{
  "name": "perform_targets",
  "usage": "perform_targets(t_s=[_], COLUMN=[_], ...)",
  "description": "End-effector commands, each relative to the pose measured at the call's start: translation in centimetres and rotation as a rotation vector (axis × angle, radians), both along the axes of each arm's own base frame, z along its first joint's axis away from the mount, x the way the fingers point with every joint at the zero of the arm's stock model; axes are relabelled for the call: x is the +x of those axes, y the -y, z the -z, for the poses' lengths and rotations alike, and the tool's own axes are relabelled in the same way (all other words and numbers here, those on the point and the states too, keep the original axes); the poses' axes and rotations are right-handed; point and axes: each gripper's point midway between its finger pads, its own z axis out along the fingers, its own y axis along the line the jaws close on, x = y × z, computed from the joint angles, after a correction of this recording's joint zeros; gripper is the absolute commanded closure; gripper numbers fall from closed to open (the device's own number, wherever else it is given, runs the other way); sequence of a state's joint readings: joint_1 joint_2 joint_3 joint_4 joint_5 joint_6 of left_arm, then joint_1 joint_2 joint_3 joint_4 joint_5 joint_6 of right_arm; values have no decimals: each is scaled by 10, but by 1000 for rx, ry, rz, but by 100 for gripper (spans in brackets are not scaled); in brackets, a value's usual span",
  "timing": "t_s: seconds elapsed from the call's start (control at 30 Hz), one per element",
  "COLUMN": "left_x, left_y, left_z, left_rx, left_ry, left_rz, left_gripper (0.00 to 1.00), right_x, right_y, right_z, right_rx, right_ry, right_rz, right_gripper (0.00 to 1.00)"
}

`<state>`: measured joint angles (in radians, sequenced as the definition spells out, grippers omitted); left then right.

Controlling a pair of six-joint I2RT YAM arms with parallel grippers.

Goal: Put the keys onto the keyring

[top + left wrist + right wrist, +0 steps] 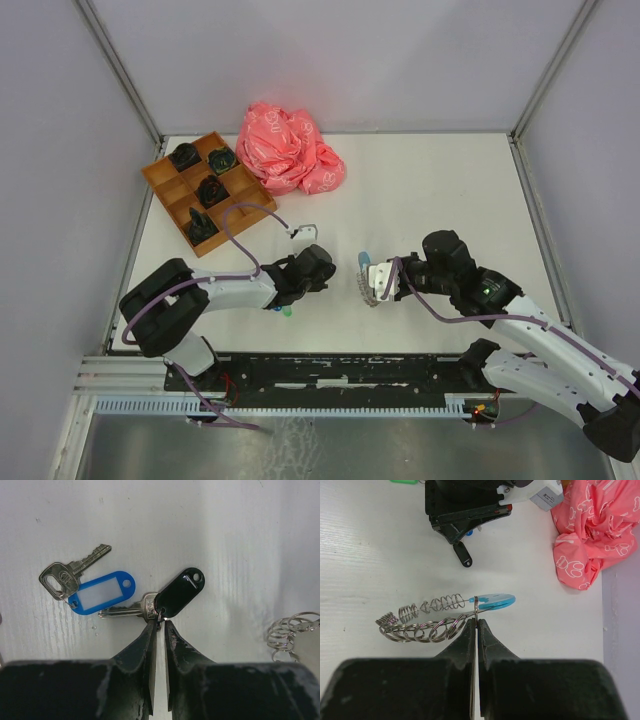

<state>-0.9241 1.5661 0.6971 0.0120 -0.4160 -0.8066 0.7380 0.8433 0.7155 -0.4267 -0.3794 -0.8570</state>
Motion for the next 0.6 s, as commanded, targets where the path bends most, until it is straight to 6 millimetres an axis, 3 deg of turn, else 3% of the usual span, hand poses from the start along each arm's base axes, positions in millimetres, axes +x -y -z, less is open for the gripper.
perform_targets(t_s=[0.0, 0.57], left_x=[9, 8], left_y=[10, 6], left_z=[-17, -1], left_rx=[-86, -41], left_ry=[40, 9], left_rz=[-32, -42], left_gripper=[82, 82], right_x=[4, 3], right_y=[-5, -5], right_z=[-18, -18], right_rx=[52, 51], right_ry=[46, 46], right_rz=[5, 2], right_gripper=[99, 99])
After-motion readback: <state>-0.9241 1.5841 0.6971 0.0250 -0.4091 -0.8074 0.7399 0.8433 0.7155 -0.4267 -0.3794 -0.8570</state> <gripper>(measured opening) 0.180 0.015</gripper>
